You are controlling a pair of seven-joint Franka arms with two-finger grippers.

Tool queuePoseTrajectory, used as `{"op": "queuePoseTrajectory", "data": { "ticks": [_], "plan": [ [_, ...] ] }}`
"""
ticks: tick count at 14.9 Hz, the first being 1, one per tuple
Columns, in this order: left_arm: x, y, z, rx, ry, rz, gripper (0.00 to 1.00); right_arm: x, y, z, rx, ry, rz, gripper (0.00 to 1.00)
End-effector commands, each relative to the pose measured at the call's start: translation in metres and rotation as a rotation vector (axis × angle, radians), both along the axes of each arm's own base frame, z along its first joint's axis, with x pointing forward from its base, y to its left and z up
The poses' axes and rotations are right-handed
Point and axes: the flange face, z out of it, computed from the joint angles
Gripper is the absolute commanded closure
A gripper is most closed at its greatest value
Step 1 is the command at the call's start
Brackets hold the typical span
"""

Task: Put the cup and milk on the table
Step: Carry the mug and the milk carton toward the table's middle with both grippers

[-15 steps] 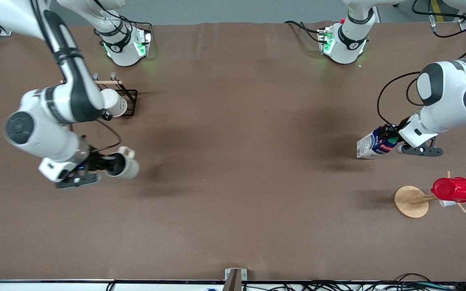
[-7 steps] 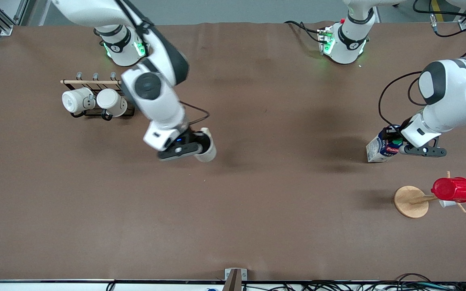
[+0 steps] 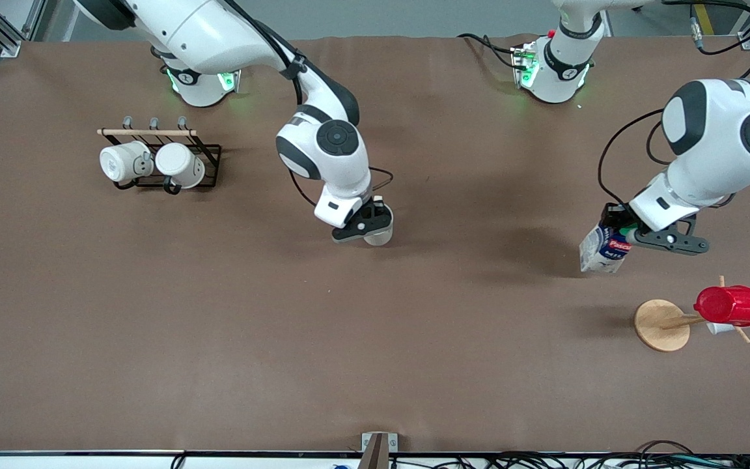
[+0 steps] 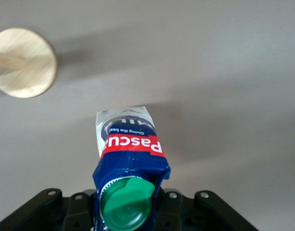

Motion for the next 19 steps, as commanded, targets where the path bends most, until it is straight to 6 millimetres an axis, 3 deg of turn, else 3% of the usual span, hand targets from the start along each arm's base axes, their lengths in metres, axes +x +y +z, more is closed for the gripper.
{"op": "queuePoseTrajectory", "data": {
  "ticks": [1,4,5,7,8,9,11,13,15,17,19],
  "plan": [
    [-0.002,-0.052,0.013,-0.021,0.002,-0.012,0.84,-0.001,0.008,-0.009,-0.027,-0.035,-0.009,0.95],
    [-0.010,-0.120,0.013,-0.041,0.010,-0.003,0.84,-0.003,0.015,-0.017,-0.013,-0.078,-0.017,0.90],
    [-0.010,-0.142,0.012,-0.054,0.014,0.000,0.84,-0.003,0.015,-0.017,-0.014,-0.079,-0.016,0.82],
    [-0.015,-0.187,0.002,-0.110,0.057,0.013,0.83,-0.003,0.015,-0.017,-0.014,-0.079,-0.016,0.43],
    [-0.019,-0.206,-0.003,-0.137,0.081,0.020,0.83,-0.003,0.015,-0.017,-0.014,-0.079,-0.016,0.28],
    [-0.019,-0.224,-0.005,-0.159,0.096,0.026,0.83,-0.003,0.015,-0.014,-0.014,-0.079,-0.018,0.06],
    [-0.019,-0.259,-0.015,-0.196,0.132,0.040,0.83,0.004,0.009,0.003,-0.004,-0.090,-0.032,0.00],
    [-0.016,-0.293,-0.025,-0.224,0.168,0.089,0.83,0.019,-0.013,0.057,-0.011,-0.136,-0.078,0.00],
    [-0.010,-0.309,-0.036,-0.245,0.188,0.089,0.83,0.038,-0.053,0.111,-0.070,-0.167,-0.158,0.00],
    [-0.008,-0.330,-0.041,-0.265,0.199,0.099,0.83,0.057,-0.101,0.163,-0.102,-0.191,-0.255,0.00],
    [-0.005,-0.343,-0.055,-0.207,0.178,0.149,0.83,0.077,-0.168,0.225,-0.043,-0.178,-0.418,0.00]
  ]
}}
